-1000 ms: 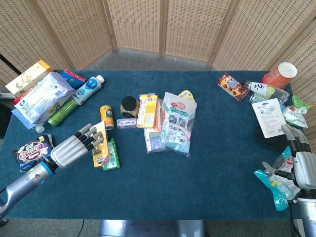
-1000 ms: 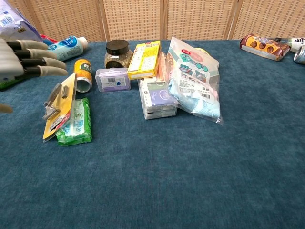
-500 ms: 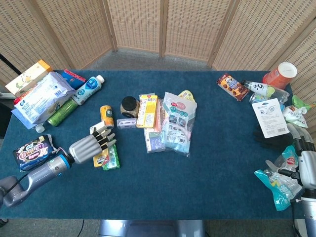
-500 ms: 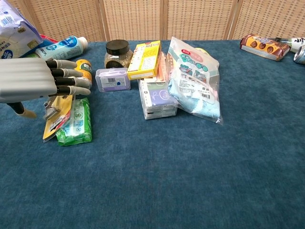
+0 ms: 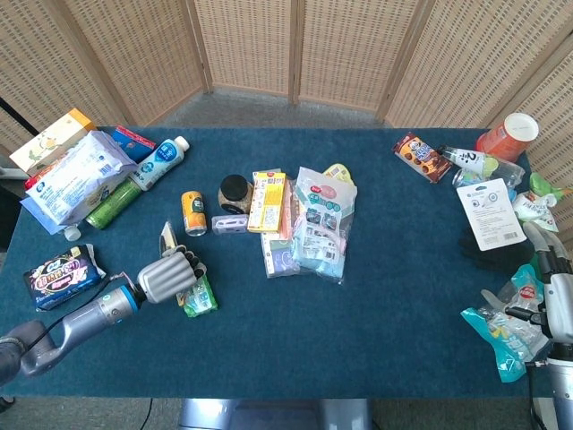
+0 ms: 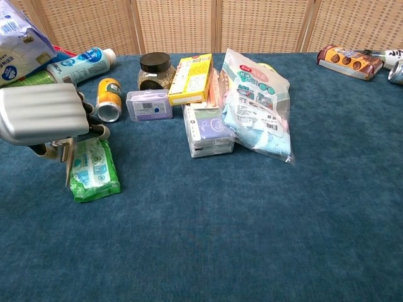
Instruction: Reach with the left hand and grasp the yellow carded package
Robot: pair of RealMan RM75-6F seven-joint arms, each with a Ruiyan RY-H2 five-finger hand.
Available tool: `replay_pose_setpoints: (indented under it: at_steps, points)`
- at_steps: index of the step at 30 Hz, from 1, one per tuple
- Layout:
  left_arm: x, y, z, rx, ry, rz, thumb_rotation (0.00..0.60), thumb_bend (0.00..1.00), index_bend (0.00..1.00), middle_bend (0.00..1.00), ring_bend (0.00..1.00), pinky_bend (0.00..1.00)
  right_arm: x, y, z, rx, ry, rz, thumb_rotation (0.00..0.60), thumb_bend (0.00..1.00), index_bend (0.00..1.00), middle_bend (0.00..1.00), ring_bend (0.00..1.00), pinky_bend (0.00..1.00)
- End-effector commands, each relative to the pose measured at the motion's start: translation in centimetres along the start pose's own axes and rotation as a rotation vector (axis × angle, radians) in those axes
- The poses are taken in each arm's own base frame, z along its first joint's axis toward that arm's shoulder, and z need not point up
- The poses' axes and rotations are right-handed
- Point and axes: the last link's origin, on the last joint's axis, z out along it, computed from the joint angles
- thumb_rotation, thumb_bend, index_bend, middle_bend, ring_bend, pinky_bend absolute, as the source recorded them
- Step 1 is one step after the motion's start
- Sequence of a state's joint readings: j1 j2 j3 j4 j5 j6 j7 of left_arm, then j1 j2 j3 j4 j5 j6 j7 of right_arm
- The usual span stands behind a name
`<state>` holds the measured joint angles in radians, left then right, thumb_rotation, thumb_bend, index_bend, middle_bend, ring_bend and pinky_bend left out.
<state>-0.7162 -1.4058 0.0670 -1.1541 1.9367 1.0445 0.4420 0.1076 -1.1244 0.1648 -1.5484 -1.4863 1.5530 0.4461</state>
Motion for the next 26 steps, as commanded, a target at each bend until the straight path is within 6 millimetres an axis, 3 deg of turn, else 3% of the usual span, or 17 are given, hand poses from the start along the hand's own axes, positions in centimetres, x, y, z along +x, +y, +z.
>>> replay_pose_setpoints:
  at_steps: [1, 17, 26]
  points:
    - [0.7, -0.8, -0.5, 0.027, 0.041, -0.009, 0.6, 0.0, 0.82, 0.69, 0.69, 0.71, 0.0, 0.0, 0.0, -0.001, -0.002, -0.002, 0.6, 0.0, 0.0, 0.0, 0.0, 0.0]
    - [10.0, -8.4, -4.9, 0.202, 0.231, 0.063, 0.6, 0.0, 0.8, 0.68, 0.69, 0.71, -0.3, -0.4, -0.1, 0.009, -0.011, 0.001, 0.6, 0.0, 0.0, 0.0, 0.0, 0.0]
    - [13.6, -10.8, -6.7, 0.253, 0.263, 0.116, 0.6, 0.0, 0.79, 0.67, 0.68, 0.71, -0.4, -0.6, -0.1, 0.015, -0.019, -0.001, 0.6, 0.0, 0.0, 0.0, 0.0, 0.0]
